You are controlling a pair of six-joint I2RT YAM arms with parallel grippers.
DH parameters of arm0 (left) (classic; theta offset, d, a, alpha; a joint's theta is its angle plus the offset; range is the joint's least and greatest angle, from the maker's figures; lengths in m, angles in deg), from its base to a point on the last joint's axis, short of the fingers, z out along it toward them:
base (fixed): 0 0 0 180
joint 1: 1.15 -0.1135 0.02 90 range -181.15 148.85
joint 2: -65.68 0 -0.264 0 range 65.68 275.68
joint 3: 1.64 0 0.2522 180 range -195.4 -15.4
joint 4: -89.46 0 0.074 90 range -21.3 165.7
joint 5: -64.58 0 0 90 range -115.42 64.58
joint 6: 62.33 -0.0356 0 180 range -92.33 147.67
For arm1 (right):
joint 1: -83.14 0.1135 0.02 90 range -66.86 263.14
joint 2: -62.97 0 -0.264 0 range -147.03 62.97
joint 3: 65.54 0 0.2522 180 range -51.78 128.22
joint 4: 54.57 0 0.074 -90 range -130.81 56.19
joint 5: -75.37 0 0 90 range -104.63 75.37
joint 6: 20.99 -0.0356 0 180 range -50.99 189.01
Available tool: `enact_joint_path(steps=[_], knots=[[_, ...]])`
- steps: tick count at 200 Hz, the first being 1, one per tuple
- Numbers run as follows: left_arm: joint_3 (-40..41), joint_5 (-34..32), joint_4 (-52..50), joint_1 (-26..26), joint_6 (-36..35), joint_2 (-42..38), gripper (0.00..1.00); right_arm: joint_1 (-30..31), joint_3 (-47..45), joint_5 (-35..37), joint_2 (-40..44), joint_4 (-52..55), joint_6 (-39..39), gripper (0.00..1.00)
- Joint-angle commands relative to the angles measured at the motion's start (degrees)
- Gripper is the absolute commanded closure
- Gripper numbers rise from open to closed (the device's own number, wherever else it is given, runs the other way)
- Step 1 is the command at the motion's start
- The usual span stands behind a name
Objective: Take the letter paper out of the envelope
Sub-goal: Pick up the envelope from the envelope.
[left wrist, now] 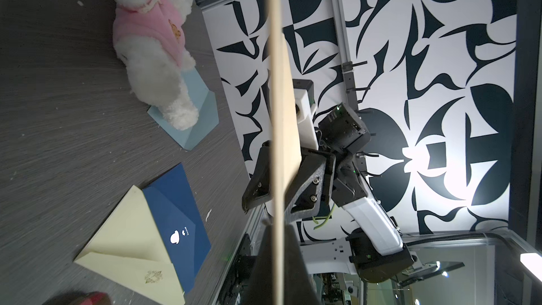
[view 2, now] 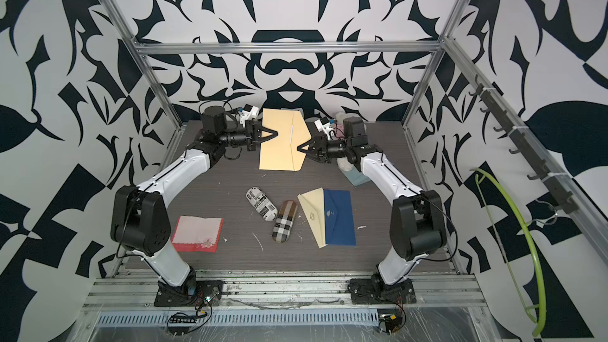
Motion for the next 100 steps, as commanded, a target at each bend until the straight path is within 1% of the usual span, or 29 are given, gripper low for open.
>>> enact_joint_path(steps=[1,21,50,82,100], knots=[[0.78,-0.56,9.33,-0.14,7.18,-0.35,1.0,0.22,-1.73,1.56,1.73,-10.79,-6.22,0.57],[1.39,-1.03,14.15,0.04,11.16,0.22,1.0,0.57,-3.73,1.75,1.64,-17.69,-11.41,0.57],[2.66,-2.03,21.23,0.12,16.97,0.79,1.0,1.59,-4.52,2.46,1.51,-21.16,-13.72,0.56],[2.75,-2.57,21.67,0.21,17.29,0.75,1.0,3.49,-6.38,2.35,0.33,-32.16,-21.96,0.55],[2.69,-3.0,21.62,0.21,17.29,0.67,1.0,4.4,-7.04,2.91,0.25,-33.82,-23.18,0.55]])
